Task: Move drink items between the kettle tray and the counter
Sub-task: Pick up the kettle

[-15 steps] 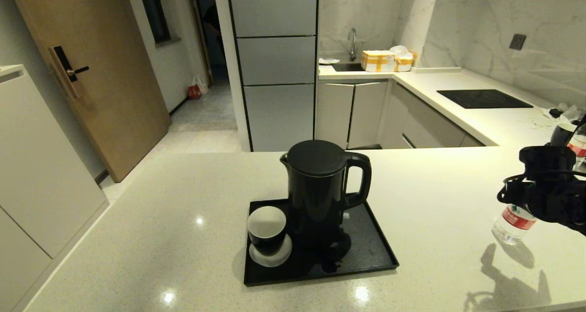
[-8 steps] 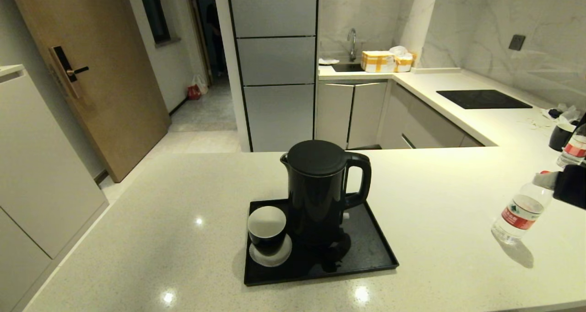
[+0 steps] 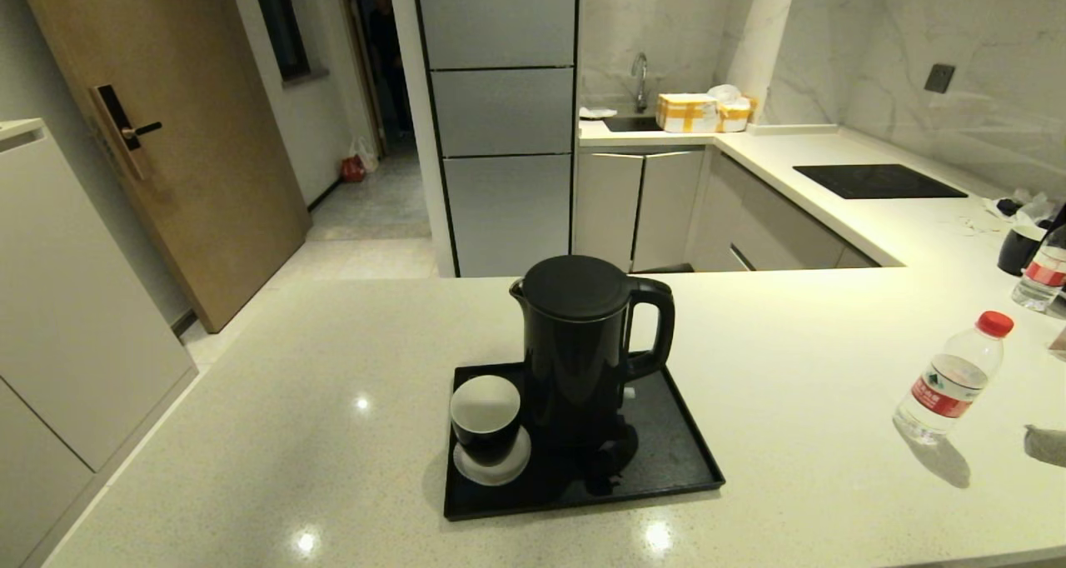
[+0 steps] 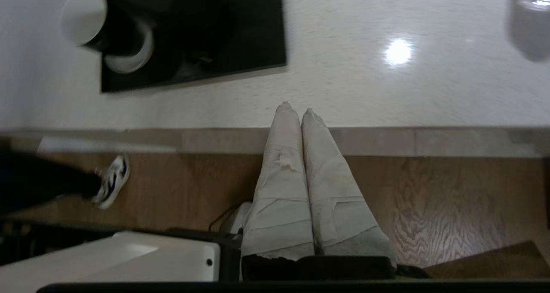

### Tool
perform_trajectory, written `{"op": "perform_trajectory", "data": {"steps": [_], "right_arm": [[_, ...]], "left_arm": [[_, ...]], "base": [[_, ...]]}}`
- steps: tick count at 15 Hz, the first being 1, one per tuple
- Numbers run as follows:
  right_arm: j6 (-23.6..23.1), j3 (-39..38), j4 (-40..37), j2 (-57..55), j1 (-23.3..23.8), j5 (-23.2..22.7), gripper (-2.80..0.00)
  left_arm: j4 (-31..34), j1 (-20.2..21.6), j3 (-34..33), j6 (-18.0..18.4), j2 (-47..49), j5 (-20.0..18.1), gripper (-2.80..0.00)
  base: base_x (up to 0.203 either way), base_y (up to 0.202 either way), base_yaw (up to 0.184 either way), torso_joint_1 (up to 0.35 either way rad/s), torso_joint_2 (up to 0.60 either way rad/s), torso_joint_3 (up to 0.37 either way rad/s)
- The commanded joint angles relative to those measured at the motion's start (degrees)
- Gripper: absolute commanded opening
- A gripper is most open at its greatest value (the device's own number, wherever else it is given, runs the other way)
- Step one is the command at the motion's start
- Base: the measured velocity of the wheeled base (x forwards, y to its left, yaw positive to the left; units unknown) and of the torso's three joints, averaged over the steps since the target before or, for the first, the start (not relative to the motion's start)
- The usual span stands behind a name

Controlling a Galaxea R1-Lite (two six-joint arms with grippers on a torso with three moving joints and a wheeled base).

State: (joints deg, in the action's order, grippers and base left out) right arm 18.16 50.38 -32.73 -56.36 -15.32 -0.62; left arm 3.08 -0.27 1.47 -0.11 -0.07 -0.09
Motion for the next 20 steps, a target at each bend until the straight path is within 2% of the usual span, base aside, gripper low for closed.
{"op": "perform_trajectory", "data": {"steps": [1,7,8,13,15,17,19,20], "right_arm": [[-0.76,0.04,3.18,-9.09,-1.80,-2.60,-2.80],[-2.51,1.91,26.84,-37.23,-6.45,-4.03,-2.80],[-3.03,3.18,30.01,-41.79,-6.87,-3.52,0.00],[-7.37,7.93,47.70,-55.55,-8.10,-0.89,0.00],[-7.70,10.91,49.58,-58.79,-9.04,3.21,0.00],[-7.43,12.75,49.96,-59.66,-9.63,4.69,0.00],[-7.14,15.08,50.04,-60.15,-9.72,9.37,0.00],[-7.14,15.60,50.12,-60.60,-9.73,10.24,0.00]], "left_arm": [[0.04,0.00,-0.06,-0.07,-0.01,0.01,-2.80],[0.08,0.00,-0.05,-0.02,-0.01,0.01,-2.80],[-0.01,0.00,0.02,-0.06,-0.01,0.01,-2.80],[-0.01,0.00,0.02,0.01,-0.01,0.01,-2.80],[0.04,0.00,-0.07,-0.02,-0.01,0.01,-2.80],[0.04,0.00,-0.02,-0.07,-0.01,0.01,-2.80],[0.06,0.00,0.02,-0.07,-0.01,0.01,-2.80],[0.03,0.00,-0.03,-0.07,-0.01,0.01,-2.80]], "base": [[0.000,0.000,0.000,0.000,0.00,0.000],[0.000,0.000,0.000,0.000,0.00,0.000],[0.000,0.000,0.000,0.000,0.00,0.000],[0.000,0.000,0.000,0.000,0.00,0.000],[0.000,0.000,0.000,0.000,0.00,0.000],[0.000,0.000,0.000,0.000,0.00,0.000],[0.000,0.000,0.000,0.000,0.00,0.000],[0.000,0.000,0.000,0.000,0.00,0.000]]}}
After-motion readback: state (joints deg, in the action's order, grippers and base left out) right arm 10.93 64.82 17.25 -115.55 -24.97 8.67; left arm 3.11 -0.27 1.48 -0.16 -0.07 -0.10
